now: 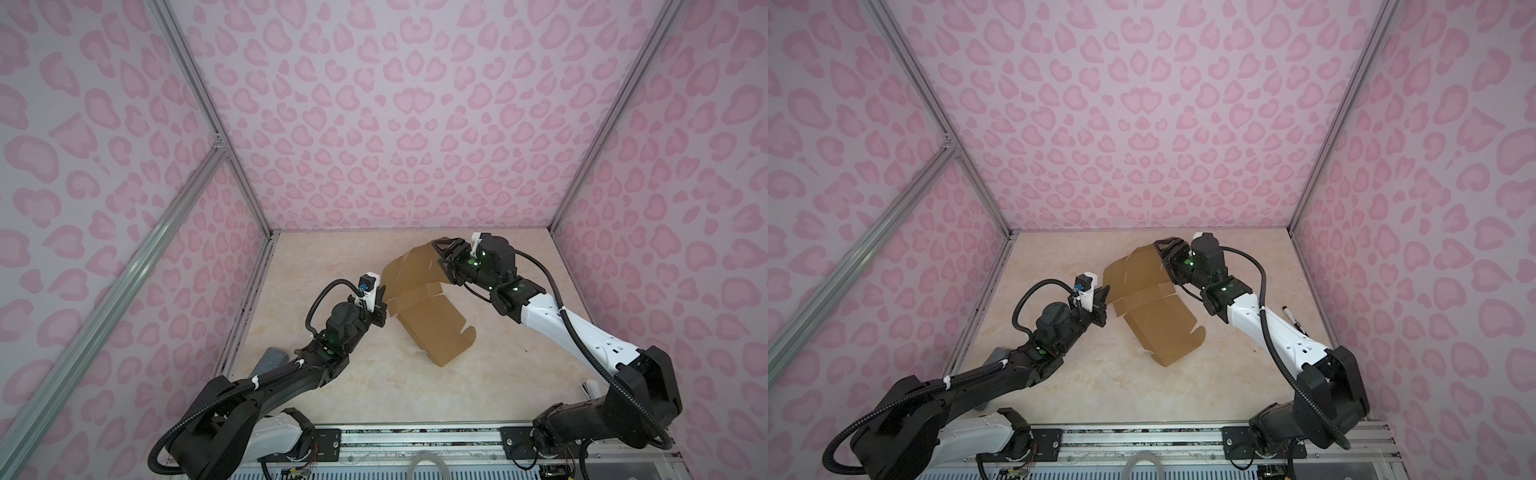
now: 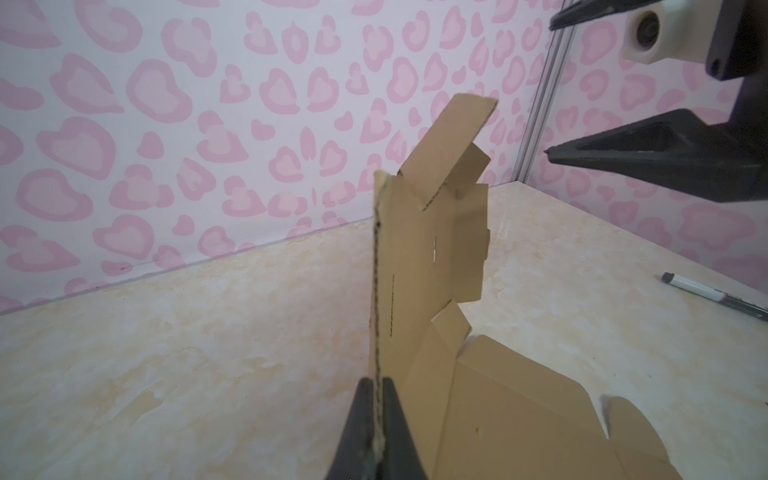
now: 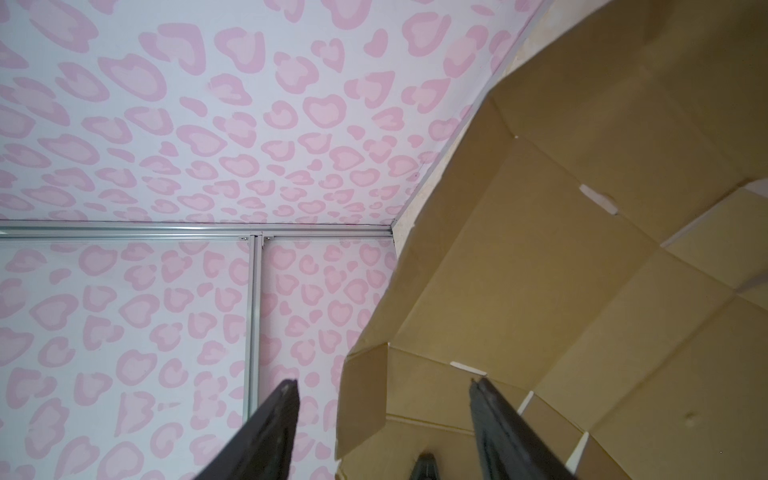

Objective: Fold the paper box

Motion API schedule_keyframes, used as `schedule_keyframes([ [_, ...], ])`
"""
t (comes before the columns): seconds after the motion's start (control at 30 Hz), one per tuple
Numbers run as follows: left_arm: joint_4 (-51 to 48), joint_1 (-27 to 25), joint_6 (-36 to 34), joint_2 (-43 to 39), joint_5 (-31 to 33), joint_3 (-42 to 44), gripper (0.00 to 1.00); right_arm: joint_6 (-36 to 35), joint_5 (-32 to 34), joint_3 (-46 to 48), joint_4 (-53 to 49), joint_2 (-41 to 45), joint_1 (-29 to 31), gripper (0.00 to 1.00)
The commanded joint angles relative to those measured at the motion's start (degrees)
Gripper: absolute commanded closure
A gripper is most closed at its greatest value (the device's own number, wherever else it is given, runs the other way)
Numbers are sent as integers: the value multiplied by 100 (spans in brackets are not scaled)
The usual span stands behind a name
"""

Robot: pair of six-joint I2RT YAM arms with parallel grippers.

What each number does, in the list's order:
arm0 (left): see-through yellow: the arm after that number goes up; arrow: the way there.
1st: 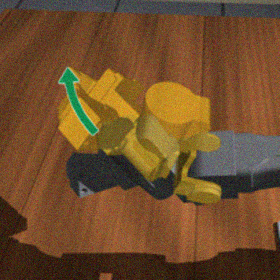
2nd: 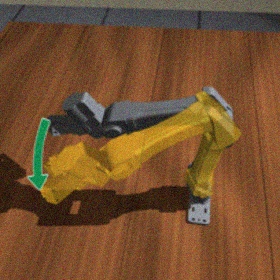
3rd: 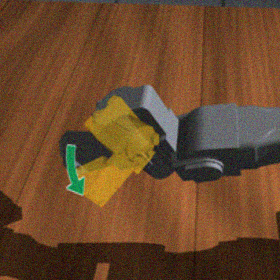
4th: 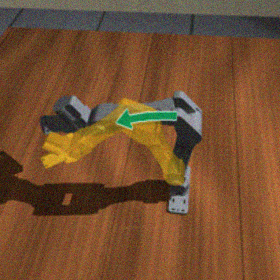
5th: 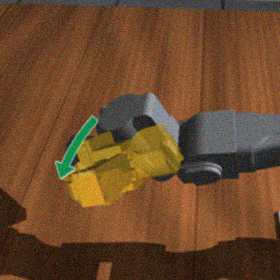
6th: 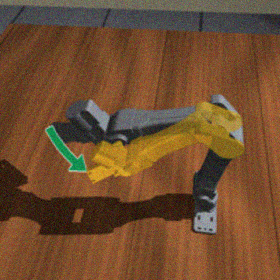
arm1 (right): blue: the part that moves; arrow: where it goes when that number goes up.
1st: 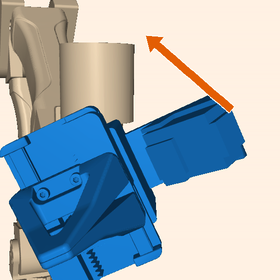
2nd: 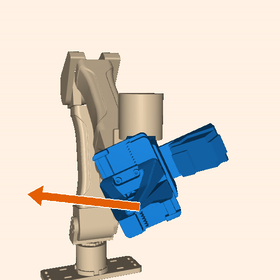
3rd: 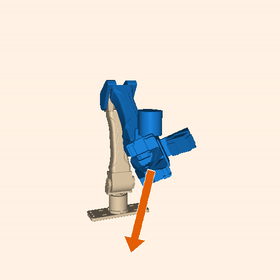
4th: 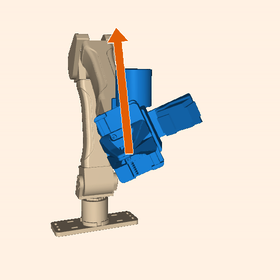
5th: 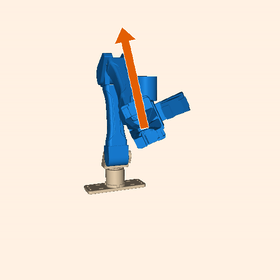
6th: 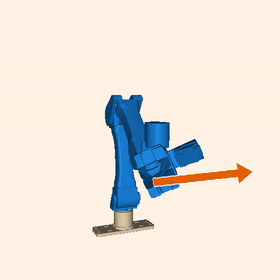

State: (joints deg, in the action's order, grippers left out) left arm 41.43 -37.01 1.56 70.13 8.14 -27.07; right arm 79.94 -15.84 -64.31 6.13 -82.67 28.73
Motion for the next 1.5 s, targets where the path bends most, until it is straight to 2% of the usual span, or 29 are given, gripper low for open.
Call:
schedule_keyframes([
  [0.0, 469, -80, -226, -54, 64, 69, 97, 91, 151, -104, 183, -144, 1, 32],
  [0.3, 576, -244, -436, -51, 157, 134, 97, 117, 157, 5, 275, -359, -98, 37],
  [0.6, 695, -323, -491, -140, 184, 259, 97, 149, -39, 95, 559, -589, -211, 54],
  [0.77, 791, -341, -378, -114, 160, 359, 97, 87, -51, 157, 597, -577, -215, 60],
  [1.0, 1068, -341, -258, -9, 127, 501, 97, 144, -145, 521, 923, -581, -181, 72],
  [1.13, 1233, -342, -201, 100, 100, 561, 97, 412, -260, 899, 1518, -658, -176, 76],
  [1.47, 1808, -358, -115, 339, -53, 862, 97, 400, -73, 1334, 1978, -753, -97, 80],
])
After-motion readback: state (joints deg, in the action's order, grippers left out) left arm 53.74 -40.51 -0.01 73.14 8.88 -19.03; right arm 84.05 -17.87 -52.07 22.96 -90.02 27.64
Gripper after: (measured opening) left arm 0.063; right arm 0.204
